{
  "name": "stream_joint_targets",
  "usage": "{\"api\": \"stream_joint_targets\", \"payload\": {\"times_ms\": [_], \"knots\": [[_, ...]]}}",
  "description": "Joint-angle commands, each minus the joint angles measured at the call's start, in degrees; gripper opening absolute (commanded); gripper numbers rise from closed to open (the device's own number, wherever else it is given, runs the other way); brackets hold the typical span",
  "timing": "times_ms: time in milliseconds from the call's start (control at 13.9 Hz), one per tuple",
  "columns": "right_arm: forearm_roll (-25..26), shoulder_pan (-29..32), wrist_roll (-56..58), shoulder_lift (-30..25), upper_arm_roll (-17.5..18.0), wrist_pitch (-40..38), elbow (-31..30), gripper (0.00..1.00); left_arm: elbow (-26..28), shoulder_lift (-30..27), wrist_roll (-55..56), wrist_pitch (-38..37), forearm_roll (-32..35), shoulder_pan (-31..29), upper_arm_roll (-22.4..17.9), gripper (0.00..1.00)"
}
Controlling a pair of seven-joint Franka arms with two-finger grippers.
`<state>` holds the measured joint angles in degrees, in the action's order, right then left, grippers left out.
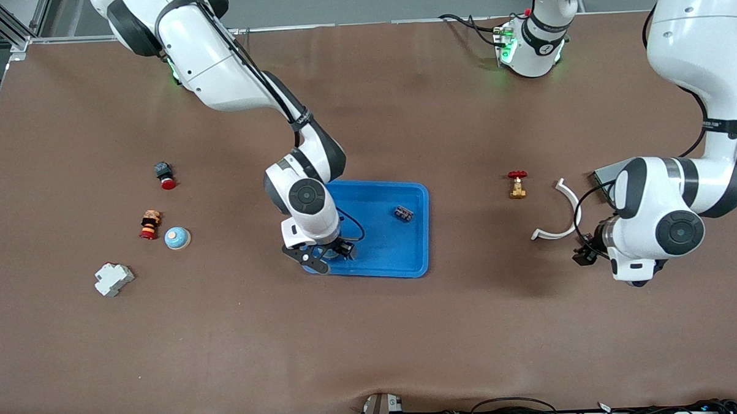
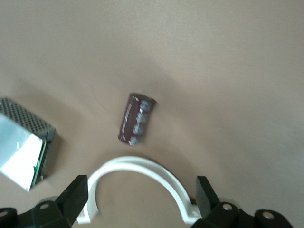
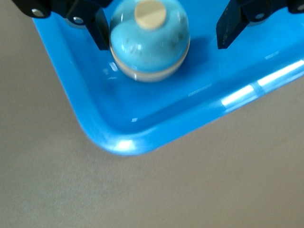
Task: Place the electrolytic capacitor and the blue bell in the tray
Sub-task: 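Open both grippers to drop the bell and capacitor into the tray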
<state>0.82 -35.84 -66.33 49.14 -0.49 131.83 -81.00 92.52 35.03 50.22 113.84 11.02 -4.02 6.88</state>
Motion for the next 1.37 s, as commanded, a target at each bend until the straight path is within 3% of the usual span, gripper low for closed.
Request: {"api": "stream_joint_targets", "payload": {"times_ms": [0,359,575,862,1006,1150,1294], "knots": [[-0.46,-1.42,-4.05,-0.36,0.13,-7.96,5.67,1.00,-0.14,3.10,-2.40,3.93,0.84,-1.34,0.59,0.93],[-0.55,-0.46,0.11,-1.77,0.66,-21.51,12.18,1.00,0.38,4.34,-10.50,6.05,1.11,-1.78,0.06,0.78],[-0.03,3.83,17.39,-4.48,-0.13,-23.46,11.84,1.00,0.91,4.78,-10.59,6.05,1.11,-1.87,-0.37,0.75],[1.63,11.39,34.22,-8.17,-0.48,-21.01,5.79,1.00,1.79,4.78,-10.67,6.13,1.11,-3.01,-0.81,0.70],[5.23,13.68,36.62,-13.86,-0.74,-14.01,-4.28,1.00,2.23,4.78,-10.67,6.13,1.20,-3.28,-0.81,0.58],[6.48,17.46,40.46,-19.93,-0.74,-3.21,-17.80,1.00,2.76,4.69,-10.67,6.13,1.11,-3.36,-0.81,0.38],[6.48,20.88,46.35,-23.73,-0.74,3.06,-26.80,1.00,2.76,4.69,-10.59,6.13,1.11,-3.36,-0.81,0.04]]}}
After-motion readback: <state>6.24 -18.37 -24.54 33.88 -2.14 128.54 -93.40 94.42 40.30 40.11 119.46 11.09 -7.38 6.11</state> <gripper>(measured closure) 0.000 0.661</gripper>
